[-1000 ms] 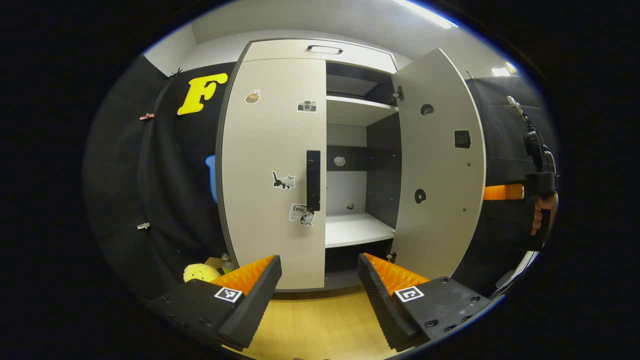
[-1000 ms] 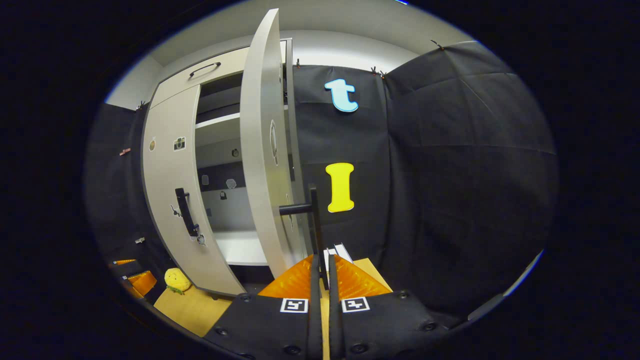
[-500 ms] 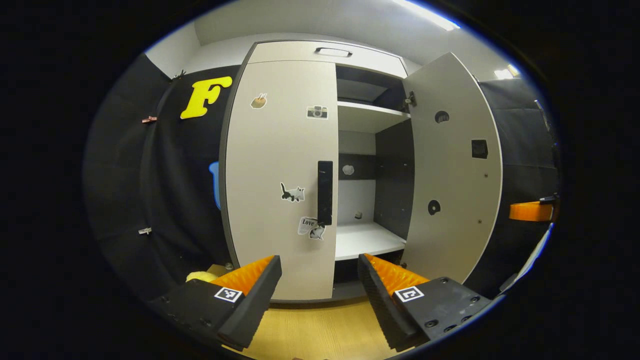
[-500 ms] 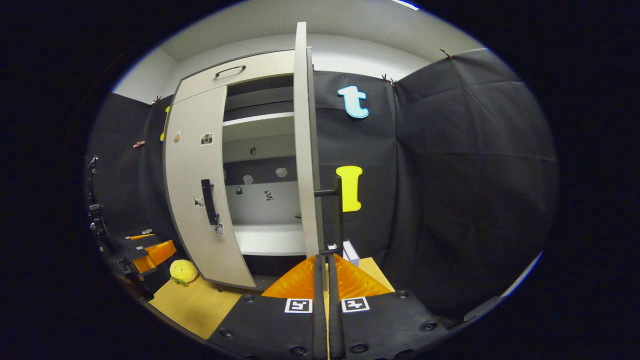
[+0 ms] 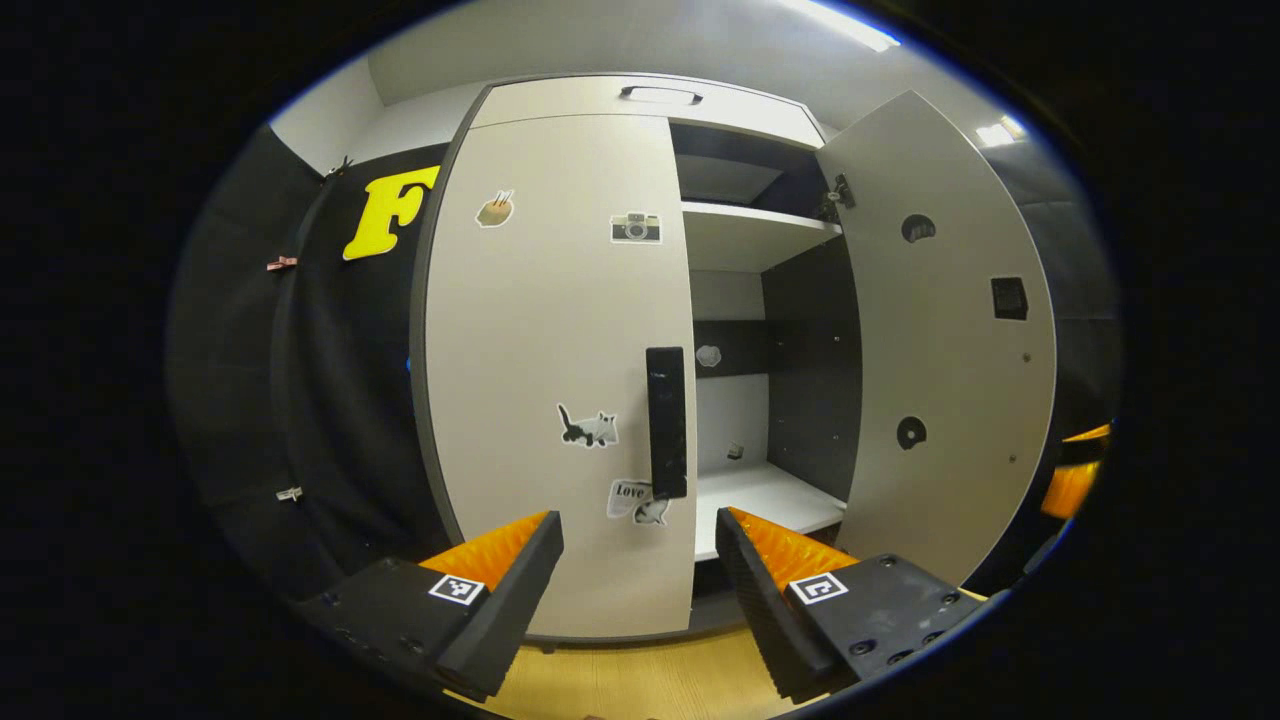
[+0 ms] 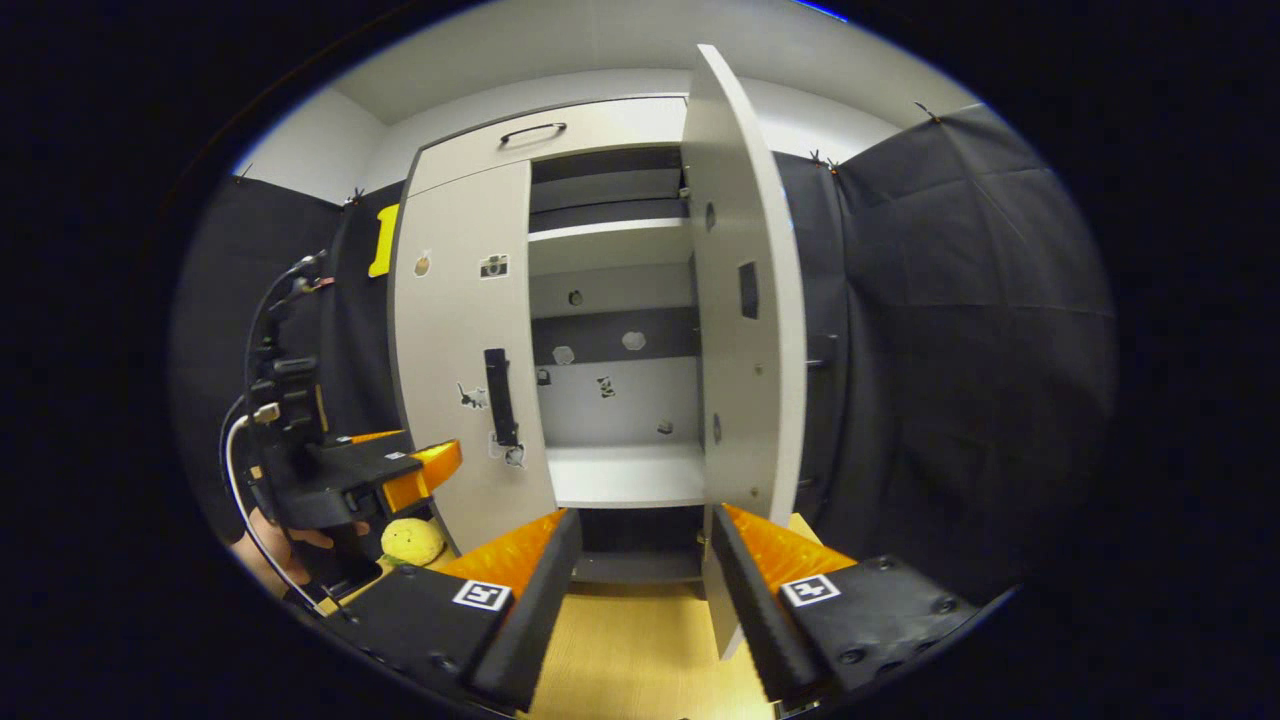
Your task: Open the right door of the double-door shoe cabinet with the right hand, and open the left door with the left hand.
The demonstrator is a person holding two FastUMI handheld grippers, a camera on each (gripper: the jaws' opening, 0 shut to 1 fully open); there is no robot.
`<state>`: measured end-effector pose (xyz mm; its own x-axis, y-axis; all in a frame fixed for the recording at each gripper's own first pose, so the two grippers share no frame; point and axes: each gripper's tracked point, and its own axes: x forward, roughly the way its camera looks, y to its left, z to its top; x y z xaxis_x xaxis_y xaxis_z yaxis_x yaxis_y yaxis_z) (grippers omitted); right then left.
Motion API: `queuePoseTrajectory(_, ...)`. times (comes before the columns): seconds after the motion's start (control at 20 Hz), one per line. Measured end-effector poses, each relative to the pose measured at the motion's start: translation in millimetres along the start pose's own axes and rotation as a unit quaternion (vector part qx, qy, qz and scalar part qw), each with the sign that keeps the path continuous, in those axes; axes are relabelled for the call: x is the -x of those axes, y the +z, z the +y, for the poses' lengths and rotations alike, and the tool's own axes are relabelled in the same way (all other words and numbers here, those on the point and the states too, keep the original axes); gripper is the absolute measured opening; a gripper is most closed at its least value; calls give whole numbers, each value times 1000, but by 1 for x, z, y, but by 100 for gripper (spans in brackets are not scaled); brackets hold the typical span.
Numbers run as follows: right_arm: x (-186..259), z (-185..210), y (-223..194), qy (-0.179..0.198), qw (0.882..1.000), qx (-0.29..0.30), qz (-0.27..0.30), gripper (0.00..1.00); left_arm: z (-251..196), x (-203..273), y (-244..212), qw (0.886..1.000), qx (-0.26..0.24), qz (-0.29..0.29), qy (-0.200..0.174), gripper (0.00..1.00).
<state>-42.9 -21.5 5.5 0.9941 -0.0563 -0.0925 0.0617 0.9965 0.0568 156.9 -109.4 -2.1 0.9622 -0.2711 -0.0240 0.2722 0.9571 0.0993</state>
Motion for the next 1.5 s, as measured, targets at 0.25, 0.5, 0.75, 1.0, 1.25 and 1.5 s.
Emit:
queuePoseTrajectory(0.25, -22, 19, -9, 18, 1000, -8, 5, 100, -7, -44, 21, 1000, -3, -18, -6, 94)
queuePoseTrajectory(0.5, -29, 20, -20, 30, 1000, -3, 3, 100, -1, -92, 25, 1000, 2, -15, 17, 86)
queuePoseTrajectory(0.75, -35, 17, -36, 47, 999, -9, 21, 100, -6, -117, 26, 999, 29, -6, 23, 74)
queuePoseTrajectory(1.0, -40, 19, -49, 76, 996, -21, 38, 98, -16, -130, 23, 999, 45, 9, 30, 47)
queuePoseTrajectory(1.25, -43, 17, -55, 97, 994, -16, 43, 98, -17, -129, 20, 999, 29, 7, 41, 34)
queuePoseTrajectory(1.5, -42, 14, -65, 119, 991, -25, 59, 98, -16, -128, 19, 998, 24, 5, 52, 12)
